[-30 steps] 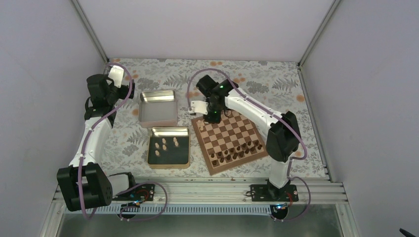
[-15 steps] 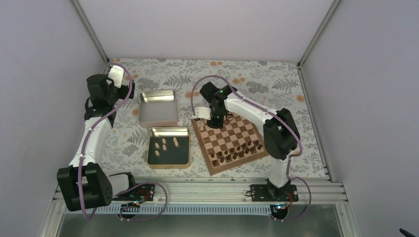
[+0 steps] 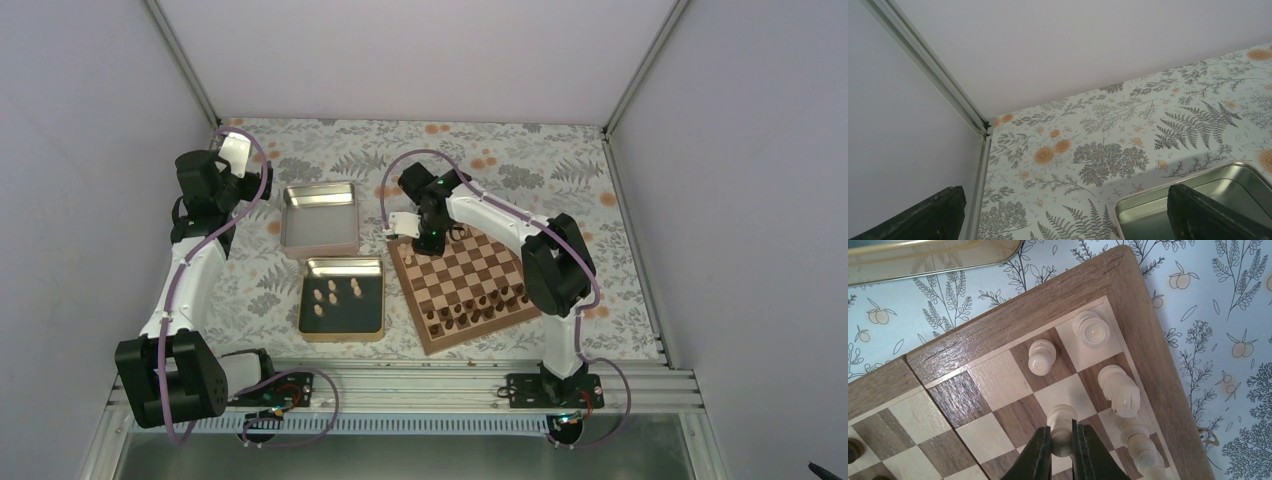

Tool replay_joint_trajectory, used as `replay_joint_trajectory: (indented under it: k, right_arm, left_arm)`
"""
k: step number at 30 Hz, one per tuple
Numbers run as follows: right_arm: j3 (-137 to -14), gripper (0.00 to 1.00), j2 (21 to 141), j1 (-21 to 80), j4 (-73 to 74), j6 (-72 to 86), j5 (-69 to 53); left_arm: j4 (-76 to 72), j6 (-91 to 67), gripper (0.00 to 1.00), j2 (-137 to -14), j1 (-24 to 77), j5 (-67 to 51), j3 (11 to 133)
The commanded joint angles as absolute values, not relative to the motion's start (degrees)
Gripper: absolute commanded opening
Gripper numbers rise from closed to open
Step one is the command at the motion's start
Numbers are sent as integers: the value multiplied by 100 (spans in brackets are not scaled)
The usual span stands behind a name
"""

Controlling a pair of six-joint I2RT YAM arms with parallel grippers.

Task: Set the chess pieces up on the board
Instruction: Place the chess piece on the chessboard.

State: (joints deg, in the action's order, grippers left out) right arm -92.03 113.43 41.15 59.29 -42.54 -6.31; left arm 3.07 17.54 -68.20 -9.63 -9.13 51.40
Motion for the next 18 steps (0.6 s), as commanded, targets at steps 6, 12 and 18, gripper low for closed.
replay_joint_trajectory:
  k: [6, 12, 18]
  right_arm:
    - [-9317, 5, 11494, 4069, 5901, -4181, -621]
    - [-9301, 5, 11556, 4069, 5873, -4187, -635]
    - [-9314, 7, 11597, 4069, 5862, -4195, -629]
  left_arm:
    - [215, 1784, 100, -6837, -993, -1020, 5150]
    - [216, 1784, 100, -6828, -1000, -1033, 5155]
    - [228, 1784, 100, -6837, -998, -1037, 5150]
